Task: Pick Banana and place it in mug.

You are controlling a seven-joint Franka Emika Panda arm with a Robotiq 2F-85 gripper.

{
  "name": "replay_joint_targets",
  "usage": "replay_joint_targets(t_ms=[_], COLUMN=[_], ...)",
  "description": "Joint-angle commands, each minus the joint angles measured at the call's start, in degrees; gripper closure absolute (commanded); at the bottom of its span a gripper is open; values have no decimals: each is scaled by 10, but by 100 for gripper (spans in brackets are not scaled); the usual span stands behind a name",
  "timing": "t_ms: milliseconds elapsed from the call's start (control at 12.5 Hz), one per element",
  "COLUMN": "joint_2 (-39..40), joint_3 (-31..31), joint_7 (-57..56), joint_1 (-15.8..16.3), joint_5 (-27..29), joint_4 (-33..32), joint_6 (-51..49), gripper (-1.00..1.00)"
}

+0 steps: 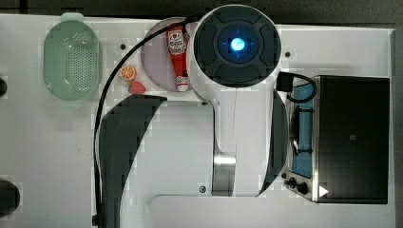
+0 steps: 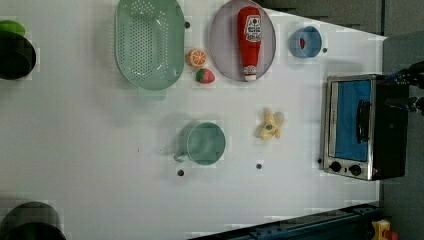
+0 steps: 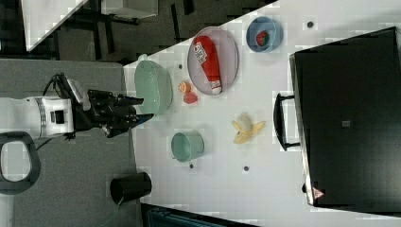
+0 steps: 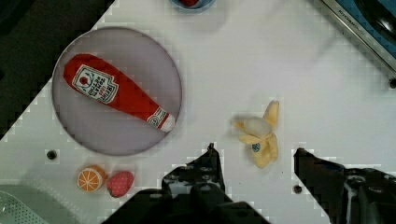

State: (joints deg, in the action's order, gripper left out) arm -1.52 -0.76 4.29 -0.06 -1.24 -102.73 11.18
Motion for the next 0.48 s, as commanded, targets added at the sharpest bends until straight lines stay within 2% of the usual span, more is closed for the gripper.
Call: replay_joint_targets(t_ms=[80,240,480], joint_2=[-219,-217,-199], joint_3=[-33,-34,-33], joint_7=[-6,-6,-8], joint_1=[18,18,18], joint_5=[-5,-6,-6], joint_4=[-148,-152,-188], joint_6=[-94,-94,-52], gripper=[-60,-100,-100])
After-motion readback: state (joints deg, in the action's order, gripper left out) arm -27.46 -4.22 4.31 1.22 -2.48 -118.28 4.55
